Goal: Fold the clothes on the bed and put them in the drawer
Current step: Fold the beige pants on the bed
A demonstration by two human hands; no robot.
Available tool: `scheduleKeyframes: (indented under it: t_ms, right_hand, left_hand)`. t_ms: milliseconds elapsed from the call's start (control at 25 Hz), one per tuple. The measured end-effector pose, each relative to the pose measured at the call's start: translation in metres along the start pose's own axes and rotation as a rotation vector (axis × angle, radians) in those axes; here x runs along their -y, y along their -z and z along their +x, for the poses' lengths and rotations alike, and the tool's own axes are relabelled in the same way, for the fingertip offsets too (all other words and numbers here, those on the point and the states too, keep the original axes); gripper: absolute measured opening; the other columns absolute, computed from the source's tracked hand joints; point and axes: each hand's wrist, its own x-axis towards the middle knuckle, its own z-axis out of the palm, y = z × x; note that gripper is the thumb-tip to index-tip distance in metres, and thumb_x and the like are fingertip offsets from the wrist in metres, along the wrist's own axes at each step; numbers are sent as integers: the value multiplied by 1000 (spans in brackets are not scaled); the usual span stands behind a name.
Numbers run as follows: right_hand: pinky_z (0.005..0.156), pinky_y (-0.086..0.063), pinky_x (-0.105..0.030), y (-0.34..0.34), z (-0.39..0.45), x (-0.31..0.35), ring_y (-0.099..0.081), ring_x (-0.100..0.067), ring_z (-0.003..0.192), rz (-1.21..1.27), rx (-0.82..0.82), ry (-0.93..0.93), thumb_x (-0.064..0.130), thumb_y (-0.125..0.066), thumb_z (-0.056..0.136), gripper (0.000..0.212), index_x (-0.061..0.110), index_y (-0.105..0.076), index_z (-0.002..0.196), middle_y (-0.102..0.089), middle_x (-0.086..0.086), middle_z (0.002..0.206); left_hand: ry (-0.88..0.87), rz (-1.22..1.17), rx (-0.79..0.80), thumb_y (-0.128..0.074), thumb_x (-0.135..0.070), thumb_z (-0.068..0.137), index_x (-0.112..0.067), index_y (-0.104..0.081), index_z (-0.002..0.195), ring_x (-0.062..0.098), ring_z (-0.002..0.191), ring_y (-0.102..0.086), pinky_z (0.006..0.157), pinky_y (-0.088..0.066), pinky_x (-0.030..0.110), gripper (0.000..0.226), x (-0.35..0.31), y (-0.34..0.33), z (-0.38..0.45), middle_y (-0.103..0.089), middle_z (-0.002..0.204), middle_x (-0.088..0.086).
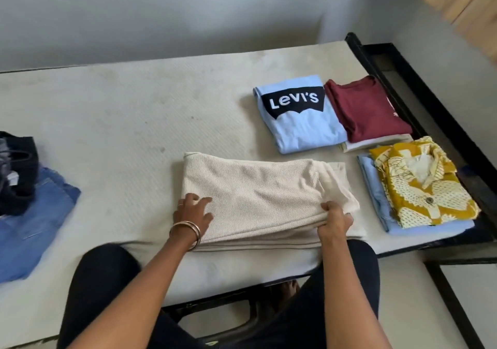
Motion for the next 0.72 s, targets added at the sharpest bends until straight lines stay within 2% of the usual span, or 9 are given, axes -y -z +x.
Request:
scheduleKeyframes:
  t_ms: [120,240,320,440,480,520,560,640,720]
  right_hand:
    - [90,-54,-36,26,18,2,-65,-22,88,58,-115,55,-10,-63,72,41,5,-62,110,-68,-4,105]
    - [97,-53,-42,40,36,2,-67,-26,104,-4,-59,94,-1,-78,72,50,3,-63,119,-69,-9,116]
    - [92,-54,-40,40,41,13,-65,-28,104,-105,-51,69,-2,-80,69,53,2,-60,118,-67,-11,116]
    - [79,-55,-34,41,50,30,-64,-26,96,-98,-17,25,-14,-70,72,43,6,-61,109,-65,-9,115]
    - [82,-56,-35,42,52,32,-63,-26,99,-103,-23,25,-13,-70,73,46,6,-59,113,-64,-10,119]
    - [90,-54,-38,43,54,32,-61,-29,107,-187,-70,37,-10,-72,73,55,4,-53,122,-60,-13,128]
    - [98,-50,-42,43,54,30,-55,-33,117,-371,-137,54,-6,-74,74,66,2,-45,132,-53,-17,136]
    - [105,-42,-49,31,50,27,-42,-40,128,-905,-277,127,3,-76,77,74,0,-34,139,-39,-25,143]
    - [103,-36,-51,6,41,32,-35,-43,128,-1259,-398,267,13,-75,79,71,-1,-36,136,-33,-28,141]
  left_hand:
    - [207,-216,-25,-66,-39,87,-25,-34,147,39,125,-39,103,-38,45,69,16,-9,9,-37,138,17]
    - [331,-371,30,-70,-40,84,-13,-23,150,45,126,-42,106,-35,46,86,23,-20,18,-40,137,28]
    - [357,-482,29,-72,-37,83,-9,-25,149,43,126,-44,105,-37,44,85,21,-22,23,-44,139,25]
    - [418,-592,44,-75,-35,81,-7,-31,145,39,125,-48,103,-40,42,83,14,-23,28,-51,137,19]
    - [458,-638,53,-76,-35,79,-8,-35,143,38,122,-51,102,-41,41,80,14,-25,31,-53,134,17]
    - [491,-688,62,-79,-36,77,-9,-41,139,37,118,-54,100,-44,41,77,14,-26,34,-57,129,16]
    - [520,-762,78,-82,-40,72,-9,-49,132,35,112,-58,98,-46,41,75,16,-27,37,-61,123,14]
    - [529,-912,120,-86,-46,62,-7,-62,117,32,100,-65,95,-50,45,72,19,-29,38,-69,110,11]
    - [499,-1004,128,-83,-29,73,-6,-65,111,30,96,-66,94,-51,48,48,19,-28,36,-70,106,11]
